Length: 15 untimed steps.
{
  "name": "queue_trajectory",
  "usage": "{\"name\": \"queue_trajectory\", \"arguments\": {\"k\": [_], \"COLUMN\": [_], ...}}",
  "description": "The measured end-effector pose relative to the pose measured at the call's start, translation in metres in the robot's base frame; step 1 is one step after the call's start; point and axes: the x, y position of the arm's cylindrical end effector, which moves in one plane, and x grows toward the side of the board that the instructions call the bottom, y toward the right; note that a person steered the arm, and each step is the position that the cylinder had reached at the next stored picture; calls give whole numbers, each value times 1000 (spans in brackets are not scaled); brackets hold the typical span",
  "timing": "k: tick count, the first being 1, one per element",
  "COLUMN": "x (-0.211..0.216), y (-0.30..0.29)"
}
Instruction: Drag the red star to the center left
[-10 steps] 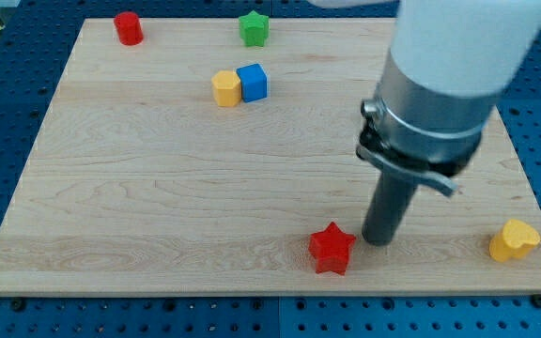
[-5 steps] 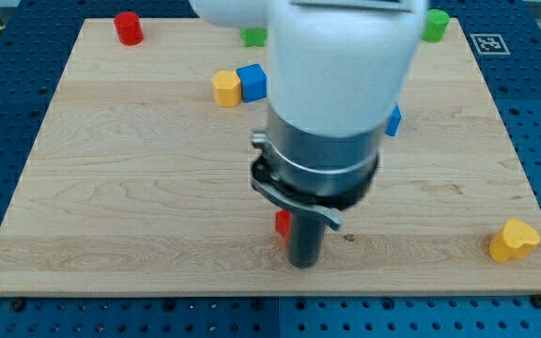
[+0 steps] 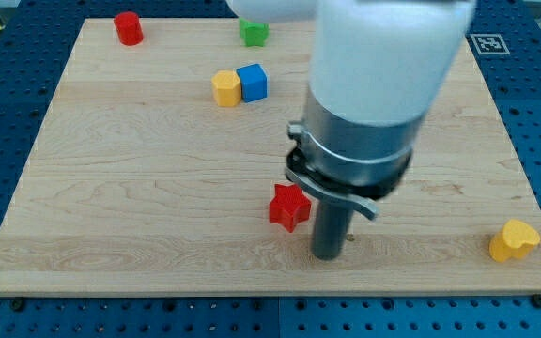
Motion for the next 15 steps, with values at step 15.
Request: {"name": "queue_trajectory", "arguments": {"k": [15], "x": [-189], "y": [-213]}}
